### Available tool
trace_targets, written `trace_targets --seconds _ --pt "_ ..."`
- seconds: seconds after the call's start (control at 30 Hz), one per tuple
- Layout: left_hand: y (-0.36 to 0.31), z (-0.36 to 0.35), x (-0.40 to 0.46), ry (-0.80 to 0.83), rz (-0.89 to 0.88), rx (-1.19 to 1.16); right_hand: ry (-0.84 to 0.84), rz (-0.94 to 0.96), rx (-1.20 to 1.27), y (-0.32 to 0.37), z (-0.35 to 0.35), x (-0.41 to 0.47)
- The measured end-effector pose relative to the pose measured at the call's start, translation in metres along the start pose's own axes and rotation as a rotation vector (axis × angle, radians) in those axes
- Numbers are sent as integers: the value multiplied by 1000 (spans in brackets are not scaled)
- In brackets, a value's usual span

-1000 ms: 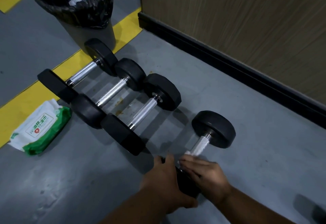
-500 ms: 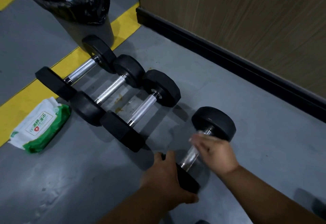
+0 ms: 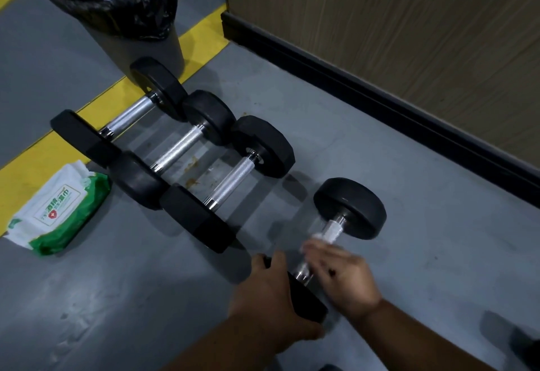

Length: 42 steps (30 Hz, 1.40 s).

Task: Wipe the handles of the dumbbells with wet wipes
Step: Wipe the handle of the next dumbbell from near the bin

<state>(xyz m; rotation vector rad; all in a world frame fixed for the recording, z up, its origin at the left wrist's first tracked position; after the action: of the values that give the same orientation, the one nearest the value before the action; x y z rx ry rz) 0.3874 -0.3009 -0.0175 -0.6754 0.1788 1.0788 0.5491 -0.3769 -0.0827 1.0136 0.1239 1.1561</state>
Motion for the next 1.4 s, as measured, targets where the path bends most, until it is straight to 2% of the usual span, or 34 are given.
trace_targets --seconds 0.1,0.17,0.27,0.3,0.43,0.47,0.5,0.6,0.63,0.67,0.8,0.83,0.87,0.97,1.0,1.13,1.2,1.33,1.4 --pt "-3 1 -1 12 3 12 179 167 34 -1 2 -3" --pt "-2 0 -3 7 4 22 75 126 -46 -14 8 16" --pt "-5 1 -6 1 3 29 -170 -119 -78 -23 13 24" --pt "-6 1 -7 -4 0 31 -151 -119 -67 -17 10 19" --pt "-10 1 -9 -18 -1 36 157 145 65 5 2 -7" --pt "-10 0 -10 -18 0 44 181 177 38 0 4 -2" --pt "-10 0 -10 -20 2 50 147 155 0 -5 6 8" --pt "-12 -1 -13 -13 5 60 -119 -100 -57 -22 13 22" --pt "-13 -1 -14 -16 0 65 -150 -136 -55 -19 11 18" --pt "-14 0 -14 -23 -5 69 -120 -128 -49 -12 7 10" --pt "-19 0 -17 -34 -3 66 123 99 35 4 6 -10" --pt "-19 -1 -17 -35 -2 65 132 129 6 -1 9 -1" --pt "-19 -2 -18 -33 0 65 88 113 -36 -7 13 9" --pt "-21 -3 -21 -31 5 68 -150 -136 -80 -24 20 21" --pt "-22 -3 -22 -36 7 71 -160 -159 -70 -21 19 16" --pt "-26 -3 -23 -50 -2 54 141 90 61 3 11 -18" --pt "-26 -4 -24 -55 3 56 192 153 17 -4 15 -5" --pt "-27 -8 -28 -63 1 87 -138 -146 -63 -22 22 15" --pt "-30 -12 -29 -56 9 81 -79 -112 -38 -10 16 -2"
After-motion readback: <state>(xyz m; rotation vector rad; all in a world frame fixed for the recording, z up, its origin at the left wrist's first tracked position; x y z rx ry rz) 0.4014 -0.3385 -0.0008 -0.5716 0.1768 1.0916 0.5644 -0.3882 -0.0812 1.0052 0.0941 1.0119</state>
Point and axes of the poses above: each hand's wrist, its own x-axis towards the middle knuckle, its own z-axis out of the back of the hand, y = z × x, the point moved 2 cm from there along x, towards the middle knuckle, and after that the axes turned 13 degrees about -y, right-handed, at the moved point
